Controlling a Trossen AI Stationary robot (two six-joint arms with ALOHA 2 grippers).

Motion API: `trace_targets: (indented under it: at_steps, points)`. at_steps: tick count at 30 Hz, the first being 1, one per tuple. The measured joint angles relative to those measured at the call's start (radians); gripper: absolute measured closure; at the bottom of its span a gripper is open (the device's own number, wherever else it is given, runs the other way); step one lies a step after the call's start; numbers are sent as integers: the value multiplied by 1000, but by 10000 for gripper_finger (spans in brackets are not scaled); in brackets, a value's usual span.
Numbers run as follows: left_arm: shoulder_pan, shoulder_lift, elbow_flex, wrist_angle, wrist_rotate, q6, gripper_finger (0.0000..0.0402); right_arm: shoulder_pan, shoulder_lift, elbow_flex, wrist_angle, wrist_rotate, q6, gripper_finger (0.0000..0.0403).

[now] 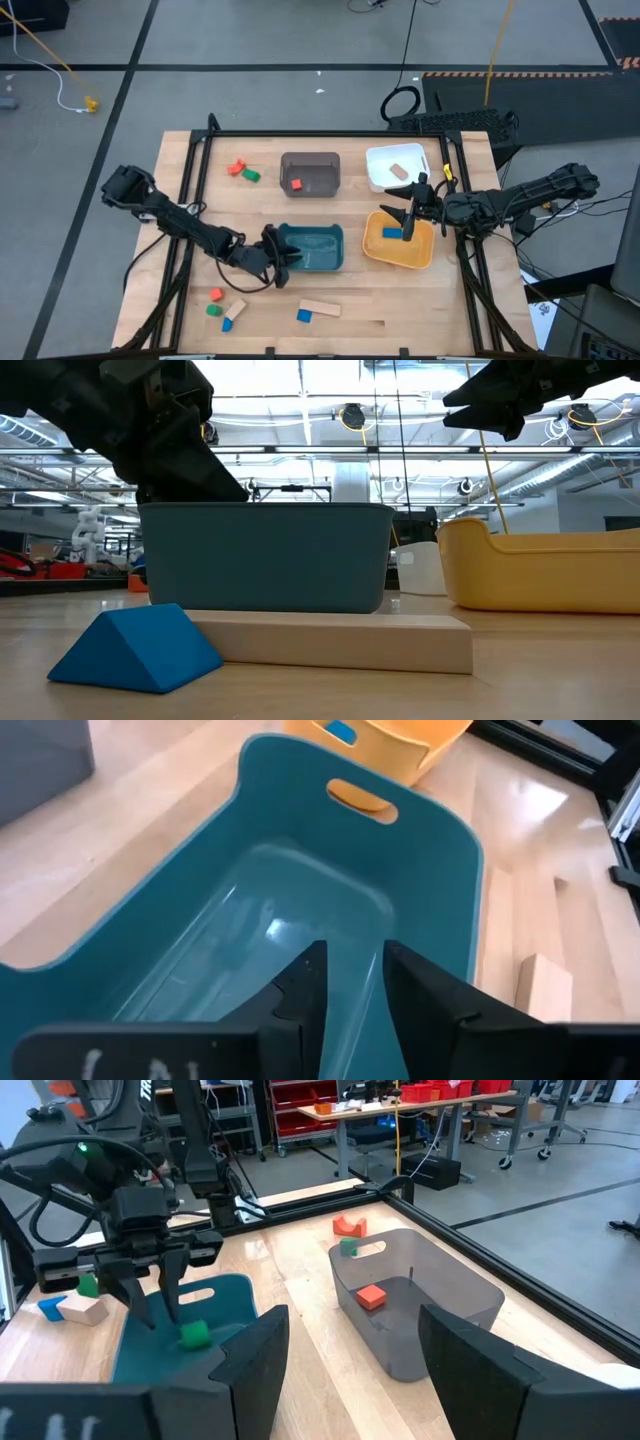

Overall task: Sort & place blocks by color
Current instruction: Put the top green block into the blue bin

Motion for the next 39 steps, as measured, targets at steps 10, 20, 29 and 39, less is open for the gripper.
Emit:
trace_targets:
  at_steps: [10,20,29,39]
  points:
    - [21,-142,0,-104,-56,105,231,0,0,0,0,0,0,188]
    - [176,-471,0,-758,-157,-82,188,0,0,0,0,0,0,188]
    - [478,-485,0,-917,-129,60,203,0,0,0,0,0,0,188]
    - [696,-383,0,-817,142,653,244,0,0,0,0,0,0,188]
